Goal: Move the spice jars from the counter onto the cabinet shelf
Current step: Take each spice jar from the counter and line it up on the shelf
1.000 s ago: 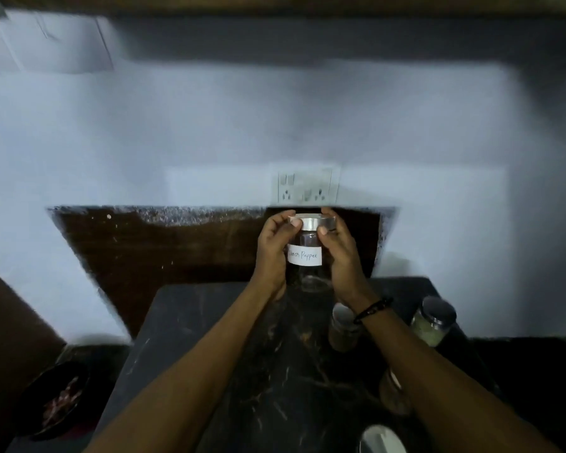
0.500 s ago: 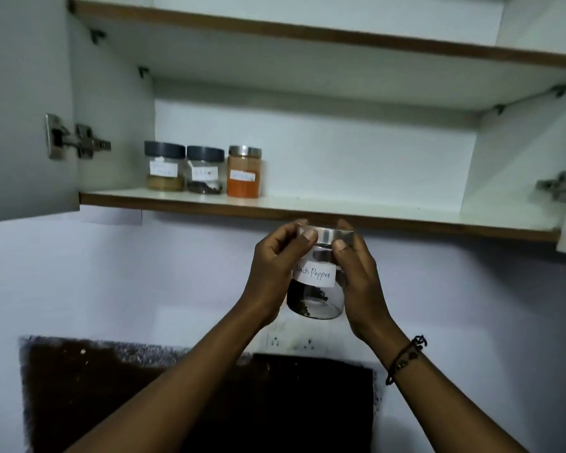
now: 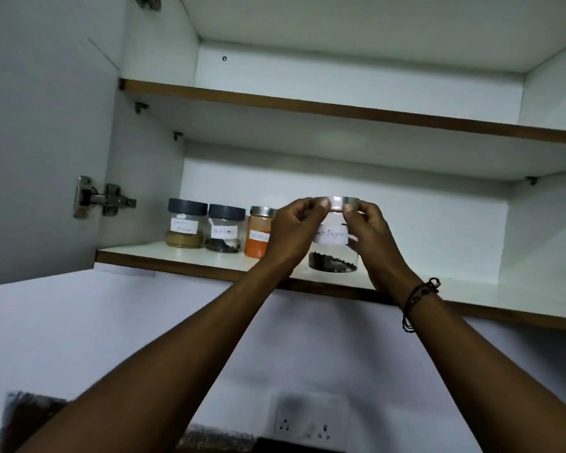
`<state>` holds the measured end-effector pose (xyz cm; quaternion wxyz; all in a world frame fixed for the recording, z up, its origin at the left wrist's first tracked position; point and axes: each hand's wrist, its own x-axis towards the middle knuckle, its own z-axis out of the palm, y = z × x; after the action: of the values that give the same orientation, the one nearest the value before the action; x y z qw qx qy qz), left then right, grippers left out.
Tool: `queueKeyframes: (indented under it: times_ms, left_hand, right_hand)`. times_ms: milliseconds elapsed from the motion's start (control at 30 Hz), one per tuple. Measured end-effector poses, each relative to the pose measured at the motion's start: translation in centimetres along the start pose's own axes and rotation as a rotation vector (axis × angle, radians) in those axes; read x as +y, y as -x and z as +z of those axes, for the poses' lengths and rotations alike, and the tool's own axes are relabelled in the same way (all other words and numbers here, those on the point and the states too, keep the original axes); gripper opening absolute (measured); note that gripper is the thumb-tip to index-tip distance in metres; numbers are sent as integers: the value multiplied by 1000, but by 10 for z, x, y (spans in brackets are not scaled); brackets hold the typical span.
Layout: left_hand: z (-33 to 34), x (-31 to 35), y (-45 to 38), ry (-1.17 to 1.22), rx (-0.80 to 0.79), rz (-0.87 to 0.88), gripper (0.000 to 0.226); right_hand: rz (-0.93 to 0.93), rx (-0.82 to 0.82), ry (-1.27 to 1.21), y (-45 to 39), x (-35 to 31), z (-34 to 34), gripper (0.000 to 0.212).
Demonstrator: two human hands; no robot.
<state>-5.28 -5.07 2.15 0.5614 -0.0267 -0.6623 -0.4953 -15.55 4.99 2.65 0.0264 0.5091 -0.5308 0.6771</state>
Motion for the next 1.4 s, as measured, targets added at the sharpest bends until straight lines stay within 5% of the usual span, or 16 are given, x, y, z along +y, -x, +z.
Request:
queueKeyframes:
  times_ms: [67,267,467,967,1200,1300,1400]
  left_hand:
    - [-2,-10,-20,-47,22,-8,20]
    - [-7,-33,-68,-327,95,-94,33]
    - [-11,-56,-82,-631,118,-103,44]
    - [-11,-67,-78,-1003,150,9,23]
    - [-16,-59,-60,-1058,108,63,22]
    - [-18,-48,-49,-1025,42,64,22]
    - [-16,-35,-30,-947,-13,89,24]
  right_hand:
    - [-19,6,99,-20,3,4,17]
    - [78,-12,320,-68,20,25,39]
    - [155,-14,399,-91,43,38,36]
    - [200,0,431,-88,70,45,37]
    - [268,-64,470,-74,65,38,46]
    - [215,-86,574,-62,50,34,25]
    - [167,-30,699,-41,34,29,39]
